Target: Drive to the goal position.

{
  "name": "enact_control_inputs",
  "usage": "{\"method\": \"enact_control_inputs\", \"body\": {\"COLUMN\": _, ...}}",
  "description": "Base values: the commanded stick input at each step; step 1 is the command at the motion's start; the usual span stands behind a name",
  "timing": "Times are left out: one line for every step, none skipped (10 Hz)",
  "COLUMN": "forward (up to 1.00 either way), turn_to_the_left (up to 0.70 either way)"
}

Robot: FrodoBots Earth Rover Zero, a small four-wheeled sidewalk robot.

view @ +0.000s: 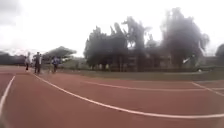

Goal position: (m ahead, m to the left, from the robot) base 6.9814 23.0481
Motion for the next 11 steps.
{"method": "enact_control_inputs", "body": {"forward": 0.7, "turn_to_the_left": 0.09}}
{"method": "enact_control_inputs", "body": {"forward": 0.7, "turn_to_the_left": 0.06}}
{"method": "enact_control_inputs", "body": {"forward": 0.7, "turn_to_the_left": 0.1}}
{"method": "enact_control_inputs", "body": {"forward": 0.7, "turn_to_the_left": 0.06}}
{"method": "enact_control_inputs", "body": {"forward": 0.7, "turn_to_the_left": 0.05}}
{"method": "enact_control_inputs", "body": {"forward": 0.7, "turn_to_the_left": 0.06}}
{"method": "enact_control_inputs", "body": {"forward": 0.7, "turn_to_the_left": 0.0}}
{"method": "enact_control_inputs", "body": {"forward": 0.7, "turn_to_the_left": 0.0}}
{"method": "enact_control_inputs", "body": {"forward": 0.7, "turn_to_the_left": 0.0}}
{"method": "enact_control_inputs", "body": {"forward": 0.7, "turn_to_the_left": 0.0}}
{"method": "enact_control_inputs", "body": {"forward": 0.7, "turn_to_the_left": 0.0}}
